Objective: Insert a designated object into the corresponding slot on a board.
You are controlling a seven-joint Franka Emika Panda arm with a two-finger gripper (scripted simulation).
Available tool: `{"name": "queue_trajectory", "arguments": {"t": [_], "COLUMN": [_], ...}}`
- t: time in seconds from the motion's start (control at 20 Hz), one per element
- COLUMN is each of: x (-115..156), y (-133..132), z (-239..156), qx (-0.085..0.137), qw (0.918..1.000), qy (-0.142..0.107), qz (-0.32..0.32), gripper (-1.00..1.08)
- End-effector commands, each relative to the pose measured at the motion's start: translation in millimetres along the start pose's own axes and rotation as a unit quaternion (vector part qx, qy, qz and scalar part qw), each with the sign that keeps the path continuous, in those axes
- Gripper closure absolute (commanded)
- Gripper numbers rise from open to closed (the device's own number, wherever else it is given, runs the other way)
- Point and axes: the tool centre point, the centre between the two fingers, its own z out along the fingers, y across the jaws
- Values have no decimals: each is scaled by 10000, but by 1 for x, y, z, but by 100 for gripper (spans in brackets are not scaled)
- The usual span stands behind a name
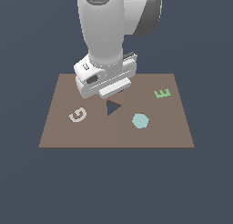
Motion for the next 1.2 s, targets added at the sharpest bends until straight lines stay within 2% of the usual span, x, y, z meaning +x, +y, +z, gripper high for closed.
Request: {"name": "queue_trajectory", "arguments": {"t": [0.0, 0.6, 0.9, 1.15], "x": [12, 52, 62, 65], "y": [-1, 7, 12, 14], "z": [-1, -2, -2, -2], "qx": [-1, -1, 0, 0], "qw": [9991, 9826, 9748, 9719], "qy": [1, 0, -2, -3], "qz": [423, 1856, 2229, 2352], "gripper": [108, 108, 108, 108]}}
